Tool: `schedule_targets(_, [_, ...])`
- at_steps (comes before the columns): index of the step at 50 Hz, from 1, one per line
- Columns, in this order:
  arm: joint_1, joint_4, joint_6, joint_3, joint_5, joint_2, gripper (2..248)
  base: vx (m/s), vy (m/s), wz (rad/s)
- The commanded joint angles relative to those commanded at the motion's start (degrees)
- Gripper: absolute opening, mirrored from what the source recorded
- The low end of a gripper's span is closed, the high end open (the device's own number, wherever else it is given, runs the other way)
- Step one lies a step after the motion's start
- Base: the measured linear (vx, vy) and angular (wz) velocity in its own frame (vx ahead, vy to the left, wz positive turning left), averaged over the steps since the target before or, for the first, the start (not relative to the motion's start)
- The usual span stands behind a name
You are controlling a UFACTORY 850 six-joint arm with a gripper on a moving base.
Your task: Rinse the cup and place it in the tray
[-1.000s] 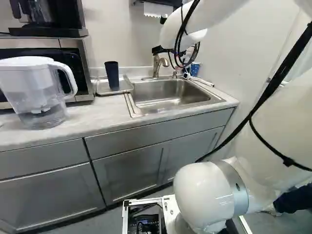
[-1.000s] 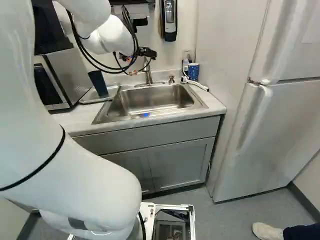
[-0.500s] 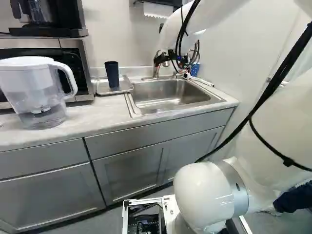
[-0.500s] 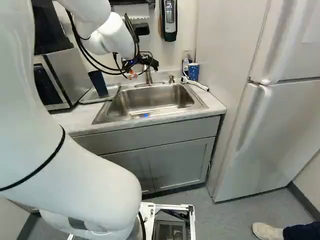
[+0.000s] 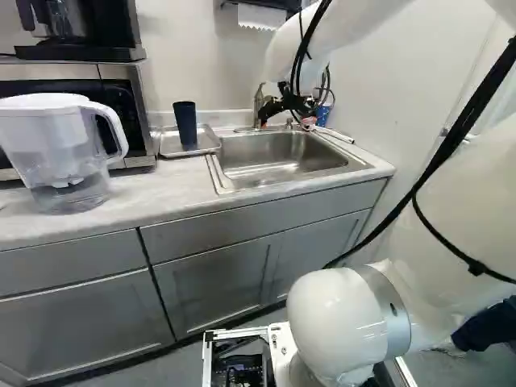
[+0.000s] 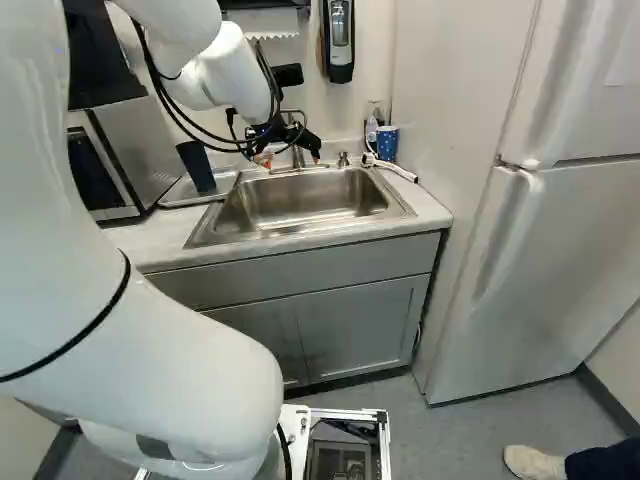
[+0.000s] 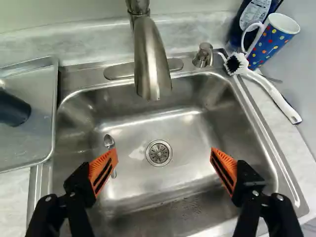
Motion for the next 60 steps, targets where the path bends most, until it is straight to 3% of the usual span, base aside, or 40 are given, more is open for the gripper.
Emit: schedule_targets(60, [0.0, 0.0, 0.0, 0.0, 0.0, 0.0, 247, 0.000, 0.000, 0.000])
